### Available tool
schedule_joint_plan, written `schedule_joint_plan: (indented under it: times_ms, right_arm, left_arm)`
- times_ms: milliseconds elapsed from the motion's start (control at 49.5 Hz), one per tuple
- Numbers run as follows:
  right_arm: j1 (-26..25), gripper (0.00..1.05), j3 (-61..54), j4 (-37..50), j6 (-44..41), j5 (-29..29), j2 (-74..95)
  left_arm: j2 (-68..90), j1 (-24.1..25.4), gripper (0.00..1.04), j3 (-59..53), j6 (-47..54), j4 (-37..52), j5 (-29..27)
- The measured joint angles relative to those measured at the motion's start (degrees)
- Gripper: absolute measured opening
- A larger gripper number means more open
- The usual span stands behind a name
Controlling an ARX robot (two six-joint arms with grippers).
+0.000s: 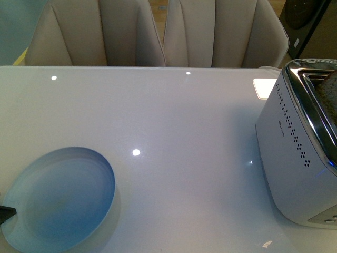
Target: Left arm holds plate, right arm toasts bread
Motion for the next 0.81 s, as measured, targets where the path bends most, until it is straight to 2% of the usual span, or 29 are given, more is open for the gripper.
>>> schedule_joint_plan:
  times_ms: [182,404,465,607,809]
  right_arm:
    - [0.0,0.96,0.0,0.0,0.0,-0.02,0.0]
    - [0.0,0.96,0.0,0.0,0.0,-0.02,0.0]
    - [0.0,0.96,0.0,0.0,0.0,-0.02,0.0]
    - [0.0,0.96,0.0,0.0,0.0,-0.02,0.0]
    - [0.0,0.96,0.0,0.0,0.02,-0.02,0.0]
  left_arm:
    - [-1.46,-0.44,0.43,-0.28,-0.92,0.02,0.02]
    - [-10.82,-0.44,0.89,-1.77,-4.63,-0.2,-0.39]
    - [-14.6,-0.59,0.97,-2.01,-5.68,-1.05,-0.44]
    - [-24.85,-1.95,0.97,-2.05,-8.46,-4.46,-1.16]
    - [-42.62,-8.7,0.98,1.18,-12.26,-12.98,-4.68]
